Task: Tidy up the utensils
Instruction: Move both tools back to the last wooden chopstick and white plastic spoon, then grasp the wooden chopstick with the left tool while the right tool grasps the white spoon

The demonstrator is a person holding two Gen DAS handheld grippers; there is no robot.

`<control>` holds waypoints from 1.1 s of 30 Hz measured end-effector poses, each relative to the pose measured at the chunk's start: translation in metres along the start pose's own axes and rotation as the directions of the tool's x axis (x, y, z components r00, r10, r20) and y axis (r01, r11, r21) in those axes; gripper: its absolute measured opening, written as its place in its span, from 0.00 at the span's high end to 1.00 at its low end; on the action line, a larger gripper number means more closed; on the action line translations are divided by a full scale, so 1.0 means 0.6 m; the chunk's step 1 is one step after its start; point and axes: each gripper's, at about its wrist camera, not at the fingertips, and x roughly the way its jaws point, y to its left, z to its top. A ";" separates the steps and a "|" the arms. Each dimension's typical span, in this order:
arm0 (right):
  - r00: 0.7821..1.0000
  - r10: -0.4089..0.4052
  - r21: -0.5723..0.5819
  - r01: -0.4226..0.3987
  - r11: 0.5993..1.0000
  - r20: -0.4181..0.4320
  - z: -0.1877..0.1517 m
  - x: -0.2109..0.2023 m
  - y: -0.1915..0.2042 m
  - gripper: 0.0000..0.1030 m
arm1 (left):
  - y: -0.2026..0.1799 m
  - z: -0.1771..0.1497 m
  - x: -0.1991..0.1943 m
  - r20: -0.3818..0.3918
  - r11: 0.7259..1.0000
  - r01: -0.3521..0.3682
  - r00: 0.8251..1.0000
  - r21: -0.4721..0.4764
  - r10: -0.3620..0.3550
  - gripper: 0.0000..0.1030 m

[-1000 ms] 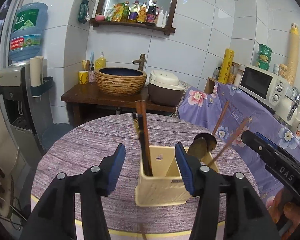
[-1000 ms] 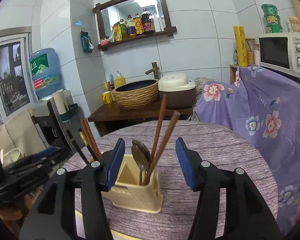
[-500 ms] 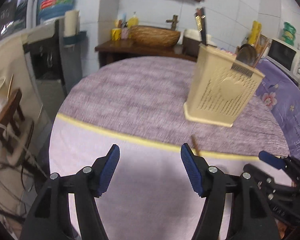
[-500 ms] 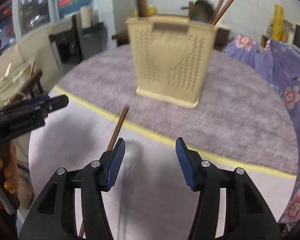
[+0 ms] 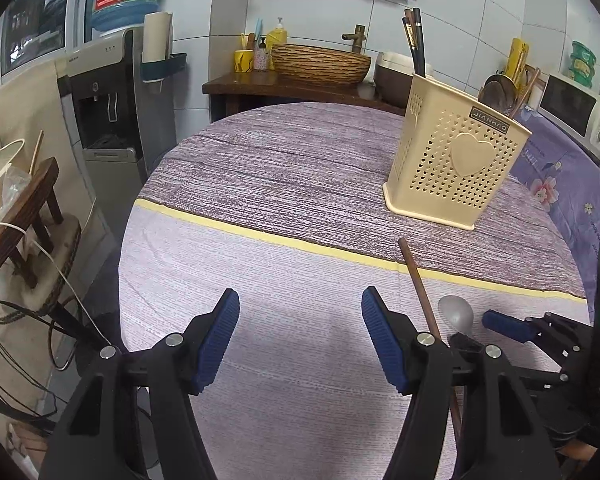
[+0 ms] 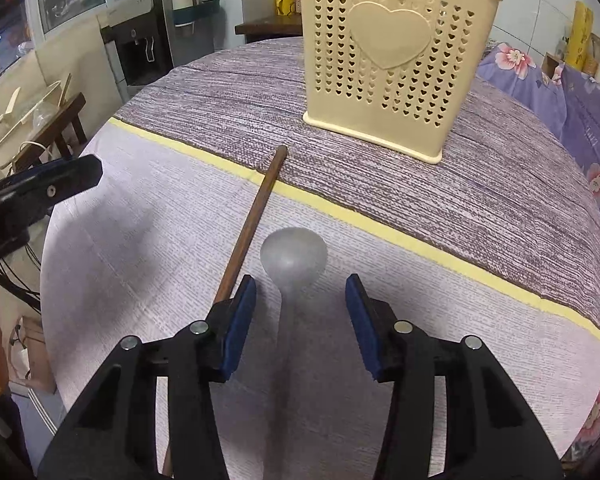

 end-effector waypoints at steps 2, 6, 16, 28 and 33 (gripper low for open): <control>1.000 0.003 0.003 -0.003 1.000 -0.003 0.007 0.005 0.001 0.56 | -0.001 0.000 0.000 -0.003 1.000 0.006 1.000 0.000 -0.006 0.39; 1.000 0.003 -0.002 -0.003 1.000 -0.002 0.024 0.016 0.007 0.58 | -0.004 -0.001 0.001 -0.009 1.000 0.004 1.000 0.009 -0.004 0.38; 0.998 0.047 0.052 -0.049 0.997 0.038 0.030 -0.005 -0.017 0.64 | -0.018 -0.001 0.012 -0.035 0.999 0.033 0.999 0.032 -0.032 0.39; 0.951 -0.003 0.155 -0.047 0.987 0.309 0.030 -0.199 -0.109 0.64 | -0.085 -0.001 0.043 -0.112 0.987 0.133 0.986 0.094 -0.123 0.45; 0.943 -0.016 0.166 -0.042 0.985 0.332 0.022 -0.219 -0.123 0.64 | -0.123 0.007 0.075 -0.169 0.978 0.170 0.974 0.120 -0.149 0.59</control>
